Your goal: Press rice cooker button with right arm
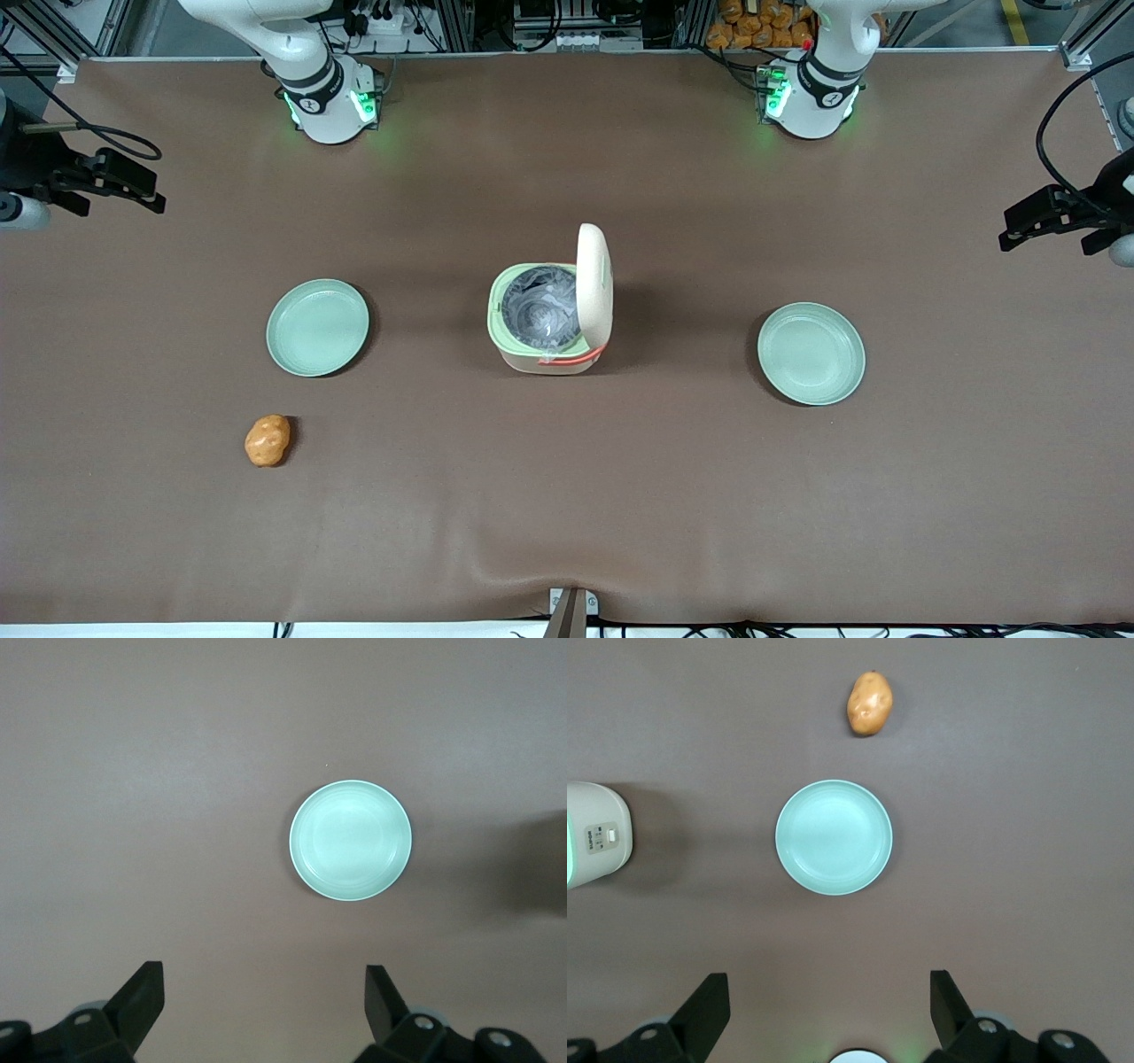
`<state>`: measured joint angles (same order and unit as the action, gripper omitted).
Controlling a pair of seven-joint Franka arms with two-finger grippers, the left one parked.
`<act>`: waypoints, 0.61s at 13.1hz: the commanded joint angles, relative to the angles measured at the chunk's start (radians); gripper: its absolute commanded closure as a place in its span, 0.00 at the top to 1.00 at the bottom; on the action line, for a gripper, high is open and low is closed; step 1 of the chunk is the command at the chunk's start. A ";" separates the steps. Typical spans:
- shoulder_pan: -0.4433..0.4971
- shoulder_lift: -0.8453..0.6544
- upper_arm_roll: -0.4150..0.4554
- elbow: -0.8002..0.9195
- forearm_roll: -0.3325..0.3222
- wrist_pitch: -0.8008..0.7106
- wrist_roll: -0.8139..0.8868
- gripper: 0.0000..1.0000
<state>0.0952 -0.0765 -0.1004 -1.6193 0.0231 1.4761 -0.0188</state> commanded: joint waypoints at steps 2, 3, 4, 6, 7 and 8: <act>-0.026 -0.084 0.008 -0.088 -0.020 0.061 -0.049 1.00; -0.026 -0.100 0.008 -0.106 -0.022 0.075 -0.055 1.00; -0.026 -0.105 0.008 -0.108 -0.023 0.075 -0.055 1.00; -0.026 -0.108 0.011 -0.103 -0.044 0.073 -0.055 1.00; -0.026 -0.106 0.011 -0.100 -0.045 0.070 -0.053 1.00; -0.026 -0.106 0.011 -0.100 -0.045 0.070 -0.053 1.00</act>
<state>0.0865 -0.1528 -0.1042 -1.6855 -0.0003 1.5284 -0.0570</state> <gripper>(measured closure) 0.000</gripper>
